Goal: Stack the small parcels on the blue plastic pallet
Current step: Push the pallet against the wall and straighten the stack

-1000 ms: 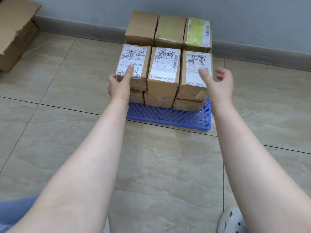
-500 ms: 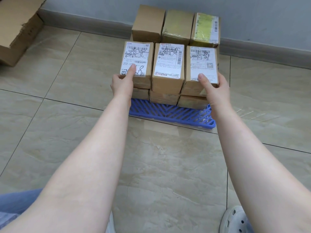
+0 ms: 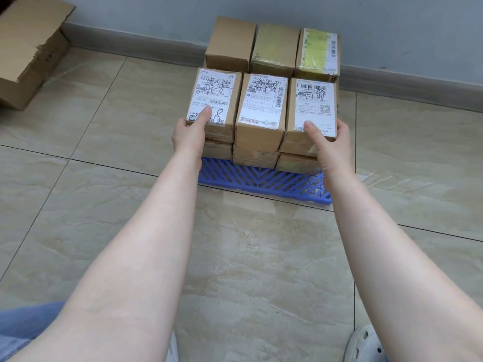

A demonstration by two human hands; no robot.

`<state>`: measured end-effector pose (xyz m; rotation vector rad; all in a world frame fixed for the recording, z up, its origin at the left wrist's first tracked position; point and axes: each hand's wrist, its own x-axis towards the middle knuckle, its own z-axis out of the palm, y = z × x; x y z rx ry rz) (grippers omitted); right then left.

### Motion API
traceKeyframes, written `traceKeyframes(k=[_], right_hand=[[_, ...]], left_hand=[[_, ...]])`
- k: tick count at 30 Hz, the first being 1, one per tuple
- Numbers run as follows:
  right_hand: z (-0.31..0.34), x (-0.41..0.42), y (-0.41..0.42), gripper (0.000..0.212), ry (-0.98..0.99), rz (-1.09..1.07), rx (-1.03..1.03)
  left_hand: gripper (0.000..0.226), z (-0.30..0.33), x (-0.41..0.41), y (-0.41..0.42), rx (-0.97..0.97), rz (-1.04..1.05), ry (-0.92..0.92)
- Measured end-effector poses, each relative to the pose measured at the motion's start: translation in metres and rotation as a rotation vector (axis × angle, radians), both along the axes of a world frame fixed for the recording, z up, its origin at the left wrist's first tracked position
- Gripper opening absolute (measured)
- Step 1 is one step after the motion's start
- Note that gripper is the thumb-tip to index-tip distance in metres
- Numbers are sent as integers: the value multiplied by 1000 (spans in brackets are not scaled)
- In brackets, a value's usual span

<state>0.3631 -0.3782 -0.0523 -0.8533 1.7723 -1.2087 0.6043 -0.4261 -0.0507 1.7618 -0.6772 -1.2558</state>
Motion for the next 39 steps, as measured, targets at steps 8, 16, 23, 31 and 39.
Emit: traceKeyframes(k=[8, 16, 23, 31, 39], right_hand=[[-2, -1, -1, 76, -3, 0, -3], [-4, -9, -3, 92, -35, -11, 21], [-7, -7, -5, 90, -72, 35, 28], [-7, -6, -5, 80, -99, 14, 31], [-6, -6, -6, 94, -91, 46, -5]], left_hand=[[78, -2, 2, -3, 0, 13, -74], [107, 17, -14, -5, -364, -501, -1006], [102, 11, -21, -13, -337, -800, -1212], [94, 7, -29, -9, -359, -716, -1215], [95, 10, -32, -9, -325, -708, -1195]])
